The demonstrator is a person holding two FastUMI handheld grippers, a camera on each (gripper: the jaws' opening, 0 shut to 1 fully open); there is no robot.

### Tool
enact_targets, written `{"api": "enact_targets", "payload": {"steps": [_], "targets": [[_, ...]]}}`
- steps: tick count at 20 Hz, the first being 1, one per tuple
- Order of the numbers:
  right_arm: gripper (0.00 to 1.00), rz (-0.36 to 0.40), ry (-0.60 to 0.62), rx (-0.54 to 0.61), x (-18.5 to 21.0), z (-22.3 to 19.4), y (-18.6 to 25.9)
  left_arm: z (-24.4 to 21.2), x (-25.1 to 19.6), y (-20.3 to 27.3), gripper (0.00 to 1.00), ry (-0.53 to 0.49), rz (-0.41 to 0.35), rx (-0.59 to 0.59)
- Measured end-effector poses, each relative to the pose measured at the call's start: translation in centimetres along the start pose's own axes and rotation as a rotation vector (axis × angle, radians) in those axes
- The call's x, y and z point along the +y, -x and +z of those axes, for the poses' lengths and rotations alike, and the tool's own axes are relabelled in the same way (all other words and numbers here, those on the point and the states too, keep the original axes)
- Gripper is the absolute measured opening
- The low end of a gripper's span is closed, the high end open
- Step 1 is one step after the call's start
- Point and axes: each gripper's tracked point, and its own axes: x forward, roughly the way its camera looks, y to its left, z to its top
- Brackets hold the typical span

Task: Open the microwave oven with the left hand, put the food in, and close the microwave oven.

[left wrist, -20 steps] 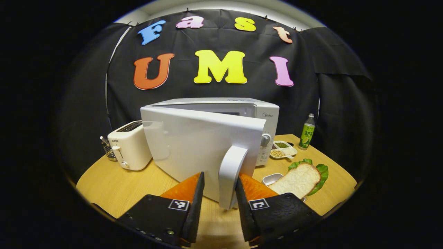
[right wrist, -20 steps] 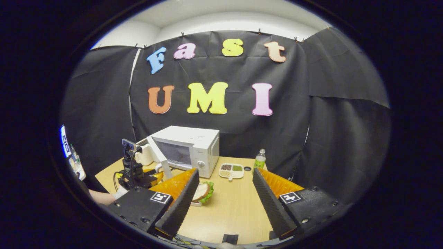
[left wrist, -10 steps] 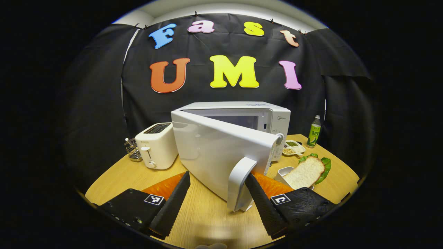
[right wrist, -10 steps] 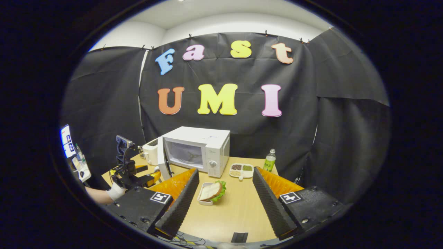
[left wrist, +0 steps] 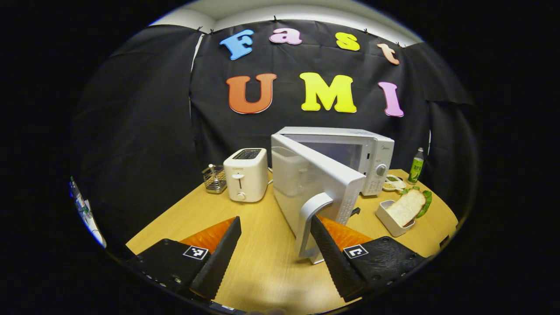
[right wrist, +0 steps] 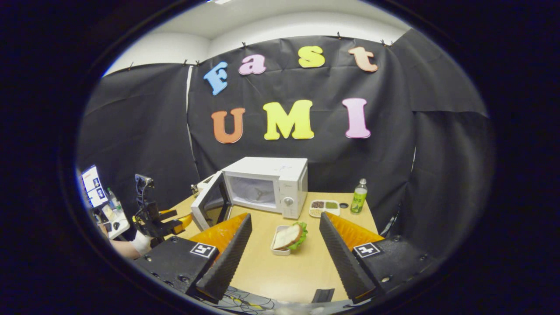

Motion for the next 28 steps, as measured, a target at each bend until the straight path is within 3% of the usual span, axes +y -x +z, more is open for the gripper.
{"api": "enact_targets", "payload": {"steps": [3, 4, 5, 6, 10, 17, 18, 19, 20, 21, 22, 26, 27, 28], "targets": [[0.99, -0.001, 0.017, 0.004, 0.1, -0.3, -0.4, -0.7, 3.7, 0.4, 0.95, 0.034, 0.080, 0.018], [0.92, -0.001, 0.019, 0.009, 0.1, -0.4, -0.6, -0.8, 4.6, 0.7, 0.95, 0.053, 0.096, 0.022], [0.92, 0.000, 0.019, 0.010, 0.1, -0.6, -0.8, -0.8, 5.3, 1.1, 0.95, 0.061, 0.109, 0.021], [0.99, -0.001, 0.019, 0.012, -0.1, -0.9, -1.0, -0.8, 5.7, 1.6, 0.95, 0.058, 0.115, 0.015], [0.99, -0.012, 0.015, 0.051, -1.5, -2.6, -3.3, -0.7, 6.3, 3.4, 0.95, 0.073, 0.115, 0.011], [0.99, 0.023, -0.092, 0.210, -4.4, -9.2, -10.6, 1.9, 1.2, 6.9, 0.94, 0.063, 0.011, -0.059], [0.92, 0.025, -0.097, 0.237, -4.9, -10.3, -11.9, 2.5, 0.4, 7.4, 0.94, 0.055, 0.006, -0.070], [0.99, 0.026, -0.100, 0.263, -5.5, -11.3, -13.3, 3.0, -0.2, 7.9, 0.94, 0.055, 0.002, -0.076], [0.99, 0.036, -0.106, 0.284, -5.9, -12.1, -14.7, 3.6, -1.0, 8.4, 0.94, 0.060, -0.002, -0.083], [0.88, 0.049, -0.103, 0.326, -6.1, -13.3, -16.0, 4.2, -1.9, 8.9, 0.94, 0.068, -0.007, -0.088], [0.98, 0.071, -0.116, 0.353, -6.2, -14.2, -17.3, 4.6, -2.8, 9.2, 0.94, 0.071, -0.005, -0.092], [0.95, 0.169, -0.198, 0.458, -6.2, -16.3, -22.0, 5.9, -6.1, 10.6, 0.94, 0.065, 0.023, -0.096], [0.83, 0.198, -0.222, 0.484, -6.1, -16.8, -23.1, 6.0, -6.8, 10.8, 0.94, 0.068, 0.034, -0.090], [0.92, 0.223, -0.249, 0.514, -5.9, -17.3, -24.1, 6.2, -7.5, 11.2, 0.94, 0.070, 0.046, -0.085]]}}
